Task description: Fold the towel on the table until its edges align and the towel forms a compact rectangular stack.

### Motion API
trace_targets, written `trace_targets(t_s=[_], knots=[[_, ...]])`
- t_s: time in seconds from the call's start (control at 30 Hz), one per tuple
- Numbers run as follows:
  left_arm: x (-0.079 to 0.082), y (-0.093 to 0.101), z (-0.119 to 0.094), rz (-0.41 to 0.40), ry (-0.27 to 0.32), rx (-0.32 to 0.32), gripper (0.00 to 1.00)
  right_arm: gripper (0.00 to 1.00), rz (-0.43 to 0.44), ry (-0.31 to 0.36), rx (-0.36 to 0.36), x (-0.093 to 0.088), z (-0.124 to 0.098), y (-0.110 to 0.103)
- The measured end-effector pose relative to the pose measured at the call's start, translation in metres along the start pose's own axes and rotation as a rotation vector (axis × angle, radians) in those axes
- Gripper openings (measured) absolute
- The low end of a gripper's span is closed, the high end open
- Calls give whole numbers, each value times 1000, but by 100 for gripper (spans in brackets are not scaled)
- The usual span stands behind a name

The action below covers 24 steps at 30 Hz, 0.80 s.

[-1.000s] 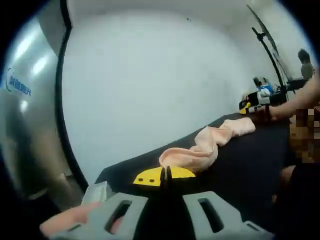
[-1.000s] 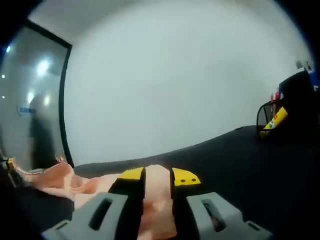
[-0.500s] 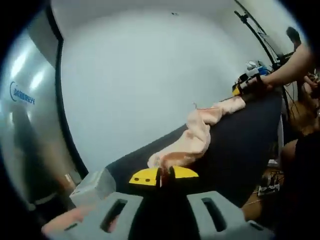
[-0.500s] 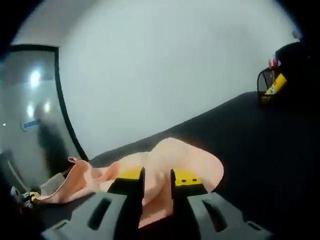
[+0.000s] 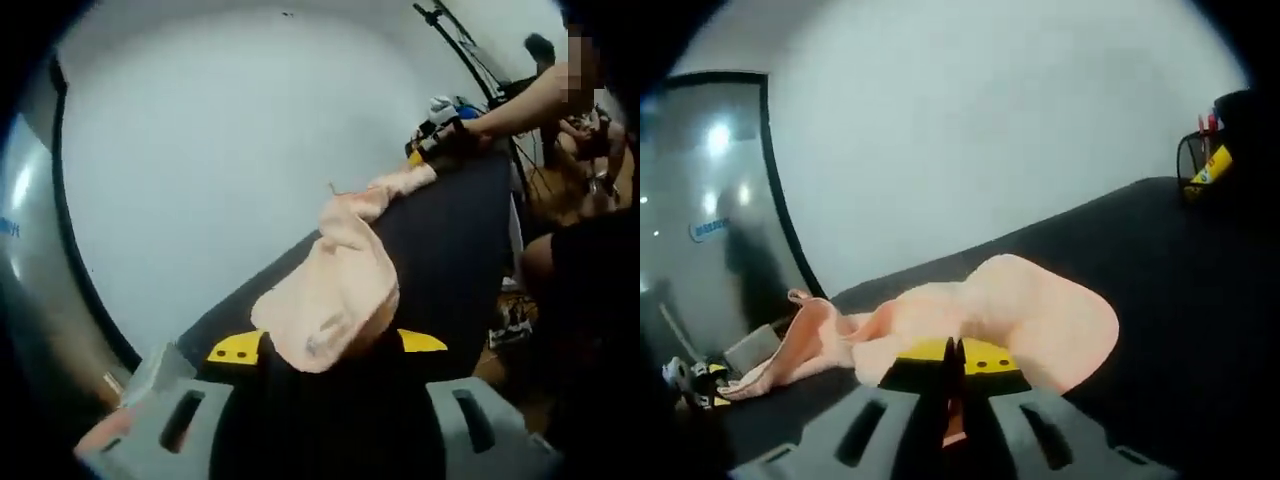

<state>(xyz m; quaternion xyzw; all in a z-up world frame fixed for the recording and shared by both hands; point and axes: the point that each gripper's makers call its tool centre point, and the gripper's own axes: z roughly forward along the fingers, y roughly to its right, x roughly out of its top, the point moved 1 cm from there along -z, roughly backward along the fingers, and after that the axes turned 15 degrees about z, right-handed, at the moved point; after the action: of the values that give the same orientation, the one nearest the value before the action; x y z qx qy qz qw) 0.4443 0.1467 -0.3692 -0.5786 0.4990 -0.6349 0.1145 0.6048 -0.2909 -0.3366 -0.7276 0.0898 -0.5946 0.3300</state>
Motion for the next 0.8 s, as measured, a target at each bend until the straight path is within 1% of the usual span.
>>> trace_targets(t_s=[0.03, 0.07, 0.1, 0.13, 0.17, 0.2, 0.23, 0.27, 0.3, 0.33, 0.37, 0.4, 0.43, 0.47, 0.5, 0.57, 0.6, 0.63, 0.67, 0.7, 0.73, 0.77, 0.8], knots=[[1, -1, 3, 39, -3, -4, 44, 0, -22, 21, 45, 5, -6, -12], [9, 2, 7, 72, -2, -12, 42, 0, -44, 37, 91, 9, -14, -24], [10, 4, 11, 94, -8, -26, 38, 0, -78, 51, 145, 14, -32, -41], [11, 7, 13, 143, -8, -46, 29, 0, -107, 59, 175, 17, -43, -50], [11, 10, 15, 181, -7, -59, 24, 0, -127, 61, 188, 19, -53, -55], [10, 11, 19, 230, -7, -67, 22, 0, -134, 56, 193, 22, -52, -49], [8, 11, 22, 242, -23, -66, 13, 0, -151, 52, 217, 25, -59, -49], [4, 14, 22, 230, -54, -82, 2, 0, -157, 51, 244, 26, -66, -53], [0, 10, 22, 215, -100, -63, 1, 0, -176, 48, 273, 27, -77, -55], [2, 5, 24, 210, -99, -53, 1, 0, -205, 45, 283, 29, -87, -54], [6, 2, 21, 211, -87, -60, 1, 0, -242, 27, 285, 29, -97, -50], [11, -4, 21, 241, -58, -34, 0, 1, -282, 15, 300, 29, -107, -47], [10, -11, 19, 254, -58, -7, 0, 1, -342, 7, 327, 28, -122, -44], [6, -14, 16, 251, -72, -3, 0, 1, -388, 8, 339, 27, -134, -40], [5, -16, 13, 244, -75, -8, 0, 1, -409, 4, 350, 27, -145, -36], [3, -24, 5, 202, -69, 10, 0, 1, -352, -4, 369, 32, -167, -24], [4, -29, 0, 172, -62, 28, 0, 1, -346, -1, 370, 35, -177, -17], [5, -34, -5, 129, -52, 44, 0, 1, -344, -1, 377, 37, -188, -11], [13, -40, -13, 64, -27, 67, 0, 1, -342, -1, 380, 38, -194, -8], [17, -44, -19, -7, -3, 75, 0, 1, -335, 7, 383, 43, -208, -2], [21, -50, -25, -42, 19, 91, 0, 1, -331, 15, 387, 45, -214, 0], [22, -62, -30, -51, 28, 139, 0, 1, -325, 41, 391, 50, -224, -1], [20, -70, -36, -62, 9, 168, 0, 1, -329, 67, 392, 56, -233, -1]])
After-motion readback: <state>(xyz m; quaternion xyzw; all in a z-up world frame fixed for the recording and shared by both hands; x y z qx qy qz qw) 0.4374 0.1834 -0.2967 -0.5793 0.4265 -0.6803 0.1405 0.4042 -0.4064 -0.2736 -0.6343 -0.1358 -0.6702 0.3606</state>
